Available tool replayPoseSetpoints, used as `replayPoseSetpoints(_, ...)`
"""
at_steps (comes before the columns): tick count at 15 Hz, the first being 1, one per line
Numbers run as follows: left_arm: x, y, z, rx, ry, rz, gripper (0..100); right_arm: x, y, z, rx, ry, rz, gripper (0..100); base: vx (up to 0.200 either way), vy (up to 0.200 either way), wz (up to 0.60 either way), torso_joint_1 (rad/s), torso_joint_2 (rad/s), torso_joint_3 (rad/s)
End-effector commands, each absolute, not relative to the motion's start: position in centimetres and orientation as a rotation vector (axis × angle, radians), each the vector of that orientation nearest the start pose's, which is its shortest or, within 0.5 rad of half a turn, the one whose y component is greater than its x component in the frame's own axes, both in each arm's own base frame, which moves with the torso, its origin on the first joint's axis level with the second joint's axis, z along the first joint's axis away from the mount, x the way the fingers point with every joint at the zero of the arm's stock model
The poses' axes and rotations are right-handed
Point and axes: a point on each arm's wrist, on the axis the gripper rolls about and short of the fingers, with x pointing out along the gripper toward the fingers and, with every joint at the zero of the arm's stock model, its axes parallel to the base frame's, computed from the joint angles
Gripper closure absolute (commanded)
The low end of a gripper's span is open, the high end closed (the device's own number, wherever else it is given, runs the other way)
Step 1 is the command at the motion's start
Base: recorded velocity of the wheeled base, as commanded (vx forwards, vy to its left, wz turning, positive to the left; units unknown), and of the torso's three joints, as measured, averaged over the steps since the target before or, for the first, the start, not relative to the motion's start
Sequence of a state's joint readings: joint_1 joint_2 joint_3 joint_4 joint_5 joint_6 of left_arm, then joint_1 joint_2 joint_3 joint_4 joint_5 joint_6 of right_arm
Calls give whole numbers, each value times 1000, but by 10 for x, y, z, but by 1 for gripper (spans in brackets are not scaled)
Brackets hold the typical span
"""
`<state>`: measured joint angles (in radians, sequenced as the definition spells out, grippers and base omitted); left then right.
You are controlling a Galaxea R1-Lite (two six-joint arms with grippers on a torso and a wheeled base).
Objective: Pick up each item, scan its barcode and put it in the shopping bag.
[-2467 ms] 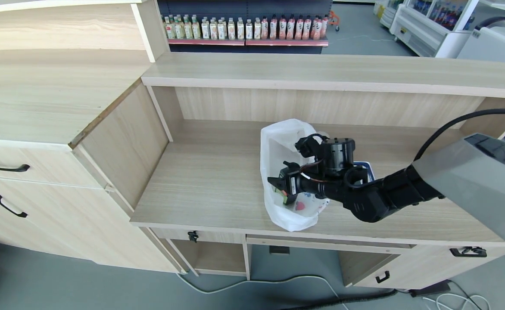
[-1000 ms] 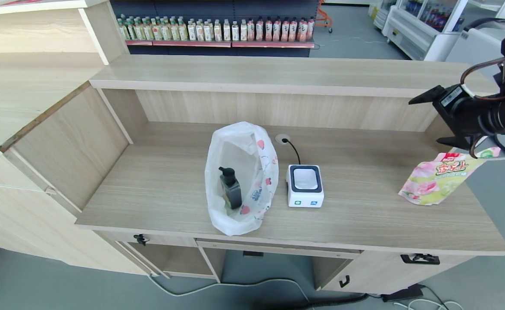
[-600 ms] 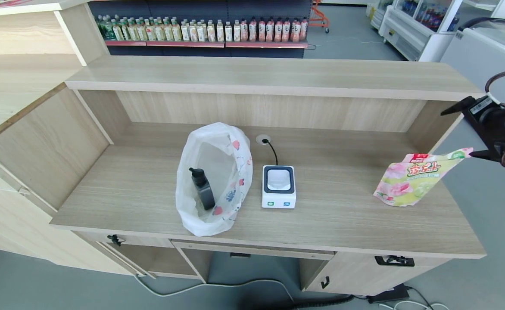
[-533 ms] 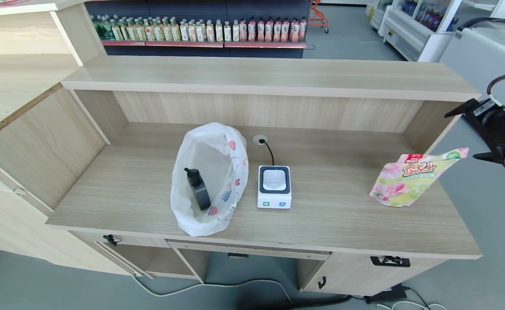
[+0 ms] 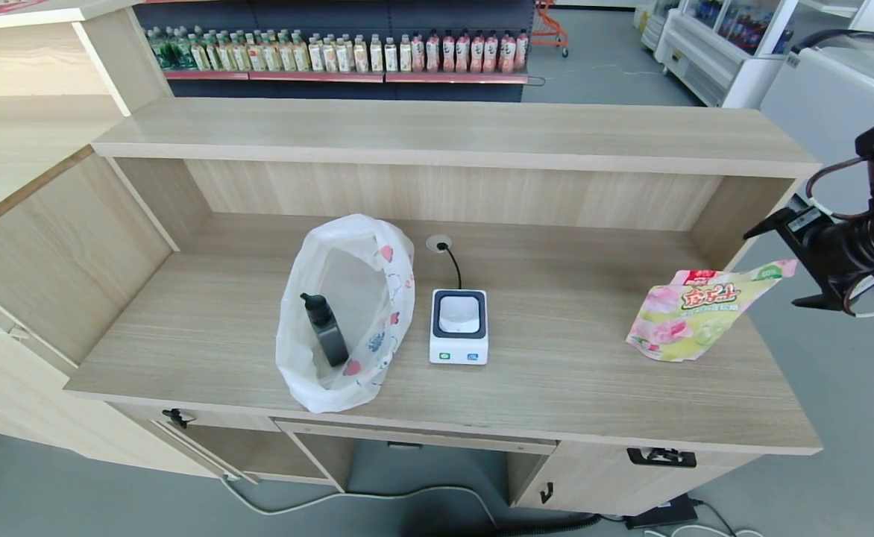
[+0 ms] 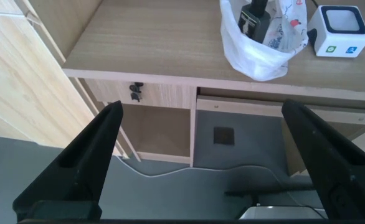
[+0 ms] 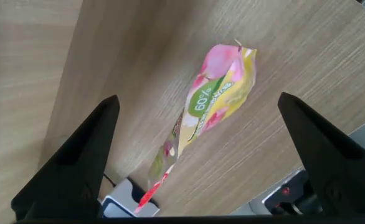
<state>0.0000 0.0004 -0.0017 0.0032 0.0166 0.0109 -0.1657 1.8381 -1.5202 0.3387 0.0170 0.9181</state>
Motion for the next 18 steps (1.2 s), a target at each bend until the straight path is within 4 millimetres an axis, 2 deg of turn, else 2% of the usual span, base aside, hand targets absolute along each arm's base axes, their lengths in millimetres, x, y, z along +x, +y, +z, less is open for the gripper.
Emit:
replayPoseSetpoints(1, -23, 0, 76, 11, 2, 17, 0, 366, -61, 217, 943, 610, -467, 0, 0, 0, 0, 0, 0, 0)
replayPoseSetpoints(3, -23, 0, 76, 11, 2, 17, 0, 374, -62, 203, 943, 643, -486, 0, 0, 0, 0, 0, 0, 0)
replayPoseSetpoints(4, -23, 0, 76, 11, 2, 17, 0, 383, -63, 186, 935, 682, -512, 0, 0, 0, 0, 0, 0, 0)
replayPoseSetpoints(6, -23, 0, 76, 11, 2, 17, 0, 394, -54, 166, 894, 724, -539, 0, 0, 0, 0, 0, 0, 0)
replayPoseSetpoints(9, -23, 0, 76, 11, 2, 17, 0, 401, -32, 157, 838, 770, -487, 0, 0, 0, 0, 0, 0, 0)
replayPoseSetpoints(12, -23, 0, 75, 11, 3, 17, 0, 407, -21, 155, 815, 764, -479, 0, 0, 0, 0, 0, 0, 0)
replayPoseSetpoints(13, -23, 0, 76, 11, 2, 17, 0, 411, -19, 148, 792, 770, -501, 0, 0, 0, 0, 0, 0, 0)
replayPoseSetpoints(14, -23, 0, 75, 11, 3, 17, 0, 412, -19, 145, 768, 777, -507, 100, 0, 0, 0, 0, 0, 0)
replayPoseSetpoints(17, -23, 0, 76, 11, 2, 17, 0, 416, -20, 130, 701, 808, -529, 100, 0, 0, 0, 0, 0, 0)
replayPoseSetpoints(18, -23, 0, 76, 11, 2, 17, 0, 419, -21, 121, 622, 822, -548, 100, 0, 0, 0, 0, 0, 0)
